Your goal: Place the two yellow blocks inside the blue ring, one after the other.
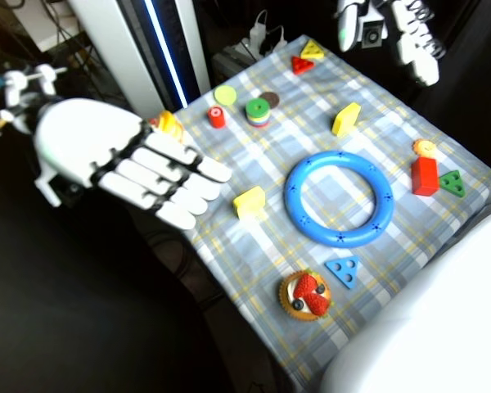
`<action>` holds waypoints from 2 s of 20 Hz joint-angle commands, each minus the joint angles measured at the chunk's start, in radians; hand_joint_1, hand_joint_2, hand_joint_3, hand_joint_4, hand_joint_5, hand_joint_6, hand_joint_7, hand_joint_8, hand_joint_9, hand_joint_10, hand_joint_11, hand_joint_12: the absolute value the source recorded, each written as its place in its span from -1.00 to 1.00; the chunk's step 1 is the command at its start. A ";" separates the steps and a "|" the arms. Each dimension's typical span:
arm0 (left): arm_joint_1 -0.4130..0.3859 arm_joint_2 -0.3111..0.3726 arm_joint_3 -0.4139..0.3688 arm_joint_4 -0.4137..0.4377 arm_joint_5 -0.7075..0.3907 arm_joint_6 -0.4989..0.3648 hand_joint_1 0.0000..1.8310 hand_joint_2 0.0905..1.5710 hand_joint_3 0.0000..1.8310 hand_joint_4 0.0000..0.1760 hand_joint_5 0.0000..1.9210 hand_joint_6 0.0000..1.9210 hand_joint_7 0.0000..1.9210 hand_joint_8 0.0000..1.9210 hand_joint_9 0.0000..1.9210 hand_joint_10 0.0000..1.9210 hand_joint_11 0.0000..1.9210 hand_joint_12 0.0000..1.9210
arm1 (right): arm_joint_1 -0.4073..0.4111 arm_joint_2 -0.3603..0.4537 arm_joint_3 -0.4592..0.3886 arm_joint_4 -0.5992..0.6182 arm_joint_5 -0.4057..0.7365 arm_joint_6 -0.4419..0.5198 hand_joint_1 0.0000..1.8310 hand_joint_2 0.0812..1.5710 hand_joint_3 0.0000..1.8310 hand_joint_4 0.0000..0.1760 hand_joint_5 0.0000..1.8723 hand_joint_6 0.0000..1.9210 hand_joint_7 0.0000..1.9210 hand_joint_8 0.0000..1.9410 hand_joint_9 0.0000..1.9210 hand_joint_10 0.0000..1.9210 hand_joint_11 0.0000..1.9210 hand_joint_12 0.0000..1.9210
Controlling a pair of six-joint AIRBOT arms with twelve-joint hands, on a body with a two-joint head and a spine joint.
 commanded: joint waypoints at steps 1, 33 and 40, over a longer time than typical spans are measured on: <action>-0.015 0.003 -0.007 0.015 -0.096 0.010 -0.17 0.47 -1.00 -1.00 -0.85 -1.00 -0.80 -1.00 -0.83 -0.77 -1.00 -0.11 | 0.013 0.001 0.006 -0.001 0.105 -0.006 -0.44 0.61 -1.00 -1.00 -1.00 -1.00 -1.00 -1.00 -0.98 -0.99 -1.00 -0.74; -0.111 -0.165 0.124 -0.238 0.224 0.415 0.27 0.37 -0.99 -1.00 0.04 -0.02 0.09 0.51 -0.03 0.80 -0.42 1.00 | 0.011 -0.054 0.027 0.025 0.122 0.008 -0.55 0.62 -0.99 -1.00 -1.00 -1.00 -1.00 -1.00 -1.00 -1.00 -1.00 -1.00; -0.205 -0.165 0.119 -0.151 0.197 0.396 0.27 0.39 -1.00 -1.00 0.01 0.04 0.08 0.86 0.02 1.00 -0.36 1.00 | 0.010 -0.055 0.027 0.028 0.125 0.011 -0.56 0.62 -1.00 -0.97 -1.00 -1.00 -1.00 -1.00 -1.00 -1.00 -1.00 -1.00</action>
